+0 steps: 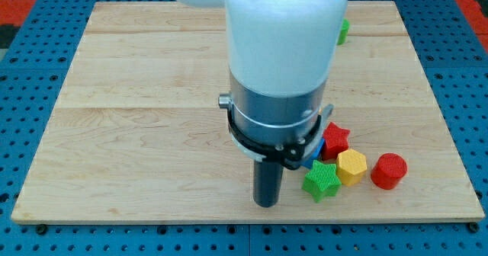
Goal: Push the green star into the hexagon
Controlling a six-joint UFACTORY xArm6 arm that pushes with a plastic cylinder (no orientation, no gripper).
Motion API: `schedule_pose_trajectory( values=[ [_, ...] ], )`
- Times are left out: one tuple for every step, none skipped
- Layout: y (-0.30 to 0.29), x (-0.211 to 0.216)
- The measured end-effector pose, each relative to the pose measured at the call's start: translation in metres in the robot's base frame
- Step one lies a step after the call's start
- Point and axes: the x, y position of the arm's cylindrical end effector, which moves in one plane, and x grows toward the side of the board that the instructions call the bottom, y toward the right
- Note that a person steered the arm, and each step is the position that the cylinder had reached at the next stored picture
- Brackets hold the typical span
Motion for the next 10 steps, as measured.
schedule_pose_trajectory(
  values=[
    [0.033,-0.01],
    [0.057,-0.02],
    [0.037,-0.016],
    [-0.047,-0.013],
    [-0.065,-0.073],
    [-0.065,-0.137],
    [-0.002,-0.172],
    [0.065,-0.172],
    [0.077,-0.151],
    [0.089,-0.164]
  ],
)
